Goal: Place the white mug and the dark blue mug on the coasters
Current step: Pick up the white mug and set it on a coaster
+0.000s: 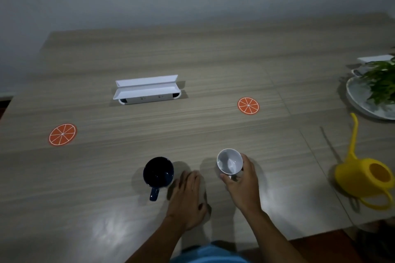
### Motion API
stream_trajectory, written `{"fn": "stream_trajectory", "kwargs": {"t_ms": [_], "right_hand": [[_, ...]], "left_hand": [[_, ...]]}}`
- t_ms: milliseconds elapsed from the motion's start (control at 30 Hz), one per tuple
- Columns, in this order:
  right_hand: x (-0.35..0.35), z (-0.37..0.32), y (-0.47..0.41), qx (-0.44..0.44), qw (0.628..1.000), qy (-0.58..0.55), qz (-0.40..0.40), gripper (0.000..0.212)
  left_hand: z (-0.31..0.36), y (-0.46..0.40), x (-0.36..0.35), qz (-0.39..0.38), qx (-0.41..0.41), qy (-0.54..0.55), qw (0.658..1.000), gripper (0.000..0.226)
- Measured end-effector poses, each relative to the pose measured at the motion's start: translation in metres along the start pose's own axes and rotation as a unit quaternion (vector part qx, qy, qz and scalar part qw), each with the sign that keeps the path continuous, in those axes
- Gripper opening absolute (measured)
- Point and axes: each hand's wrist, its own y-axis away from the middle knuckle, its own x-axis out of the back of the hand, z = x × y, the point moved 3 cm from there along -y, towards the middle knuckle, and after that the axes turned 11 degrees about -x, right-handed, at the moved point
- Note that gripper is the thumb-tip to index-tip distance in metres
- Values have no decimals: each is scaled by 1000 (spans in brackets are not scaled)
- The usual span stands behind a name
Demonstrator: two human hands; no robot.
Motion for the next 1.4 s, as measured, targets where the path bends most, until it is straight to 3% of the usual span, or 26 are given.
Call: {"fn": "stream_trajectory", "kwargs": {"t_ms": [233, 533, 633, 800, 1200, 1400], "right_hand": [[23, 2, -21, -13, 999, -8, 49, 85], [44, 0, -76, -48, 994, -29, 98, 78], [47, -5, -96, -49, 992, -40, 107, 78], [52, -11, -128, -72, 990, -62, 105, 79], [52, -45, -202, -43, 984, -73, 159, 81], [48, -60, -241, -41, 988, -55, 135, 79]], "left_hand": [[10, -71, 20, -16, 9, -2, 1000, 102], [-3, -141, 26, -73, 35, -15, 997, 130], [-4, -138, 20, -35, 24, -29, 999, 126], [-4, -139, 13, 72, 35, -12, 997, 101], [-14, -142, 2, 122, 44, -21, 991, 89], [-15, -141, -2, 143, 42, -20, 989, 89]]}}
